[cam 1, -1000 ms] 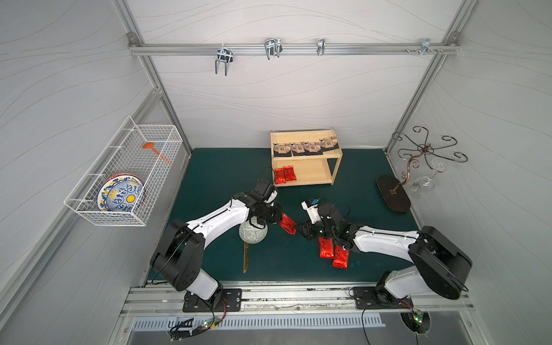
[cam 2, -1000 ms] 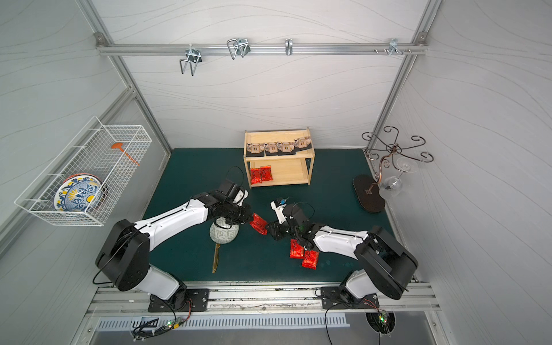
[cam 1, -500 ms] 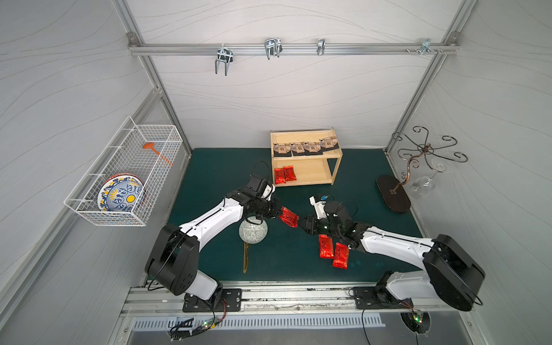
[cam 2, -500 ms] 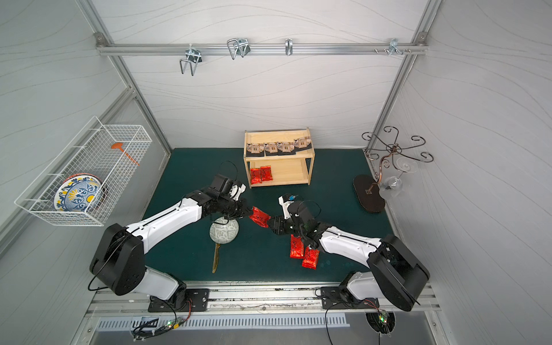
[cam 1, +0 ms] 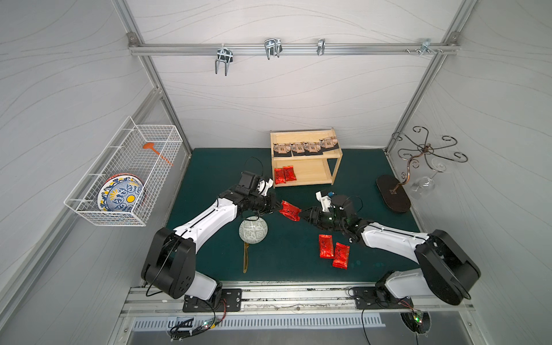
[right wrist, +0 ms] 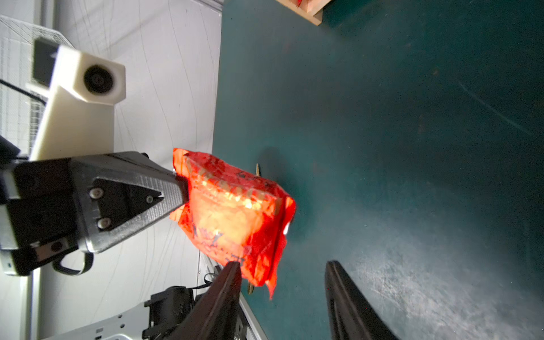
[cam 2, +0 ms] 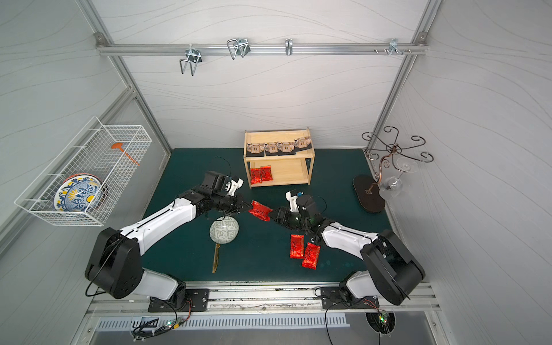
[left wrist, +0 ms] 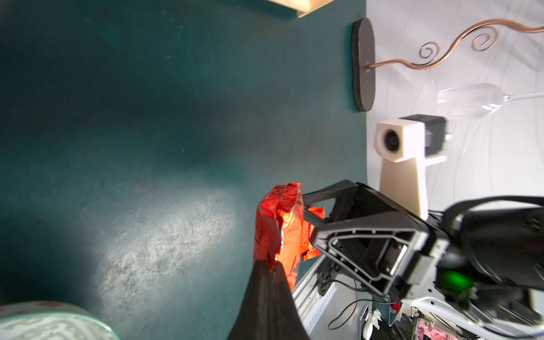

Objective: Place the tea bags on the shelf by color
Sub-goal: Pick up the tea bag from the center of the board.

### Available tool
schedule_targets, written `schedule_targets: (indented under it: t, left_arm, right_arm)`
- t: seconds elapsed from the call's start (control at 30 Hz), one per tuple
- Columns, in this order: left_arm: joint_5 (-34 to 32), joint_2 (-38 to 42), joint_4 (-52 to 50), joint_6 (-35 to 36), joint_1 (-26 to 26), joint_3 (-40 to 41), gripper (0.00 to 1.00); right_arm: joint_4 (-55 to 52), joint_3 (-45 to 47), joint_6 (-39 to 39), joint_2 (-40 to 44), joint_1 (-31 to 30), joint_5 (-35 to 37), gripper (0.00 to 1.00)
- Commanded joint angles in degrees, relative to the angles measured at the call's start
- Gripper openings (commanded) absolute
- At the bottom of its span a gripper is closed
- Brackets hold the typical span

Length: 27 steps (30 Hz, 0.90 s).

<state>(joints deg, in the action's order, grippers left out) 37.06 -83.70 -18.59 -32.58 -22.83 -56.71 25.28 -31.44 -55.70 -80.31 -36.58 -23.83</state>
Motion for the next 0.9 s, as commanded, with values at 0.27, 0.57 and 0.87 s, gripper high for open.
schedule_targets:
  t: [0.27,0.57,0.87]
  left_arm:
    - [8.7,2.2,12.8,-7.2,3.0,3.9,0.00]
    - [9.7,3.6,15.8,-9.1,3.0,6.1,0.00]
    - [9.0,4.3,15.9,-9.3,3.0,6.6,0.00]
  right_arm:
    - [19.7,2.6,-12.8,-6.5,5.9,-12.5,0.60]
    - [24.4,0.7,-15.8,-9.3,5.0,-13.4,0.40]
    - [29.2,2.4,-18.5,-9.7,4.3,-13.7,0.13]
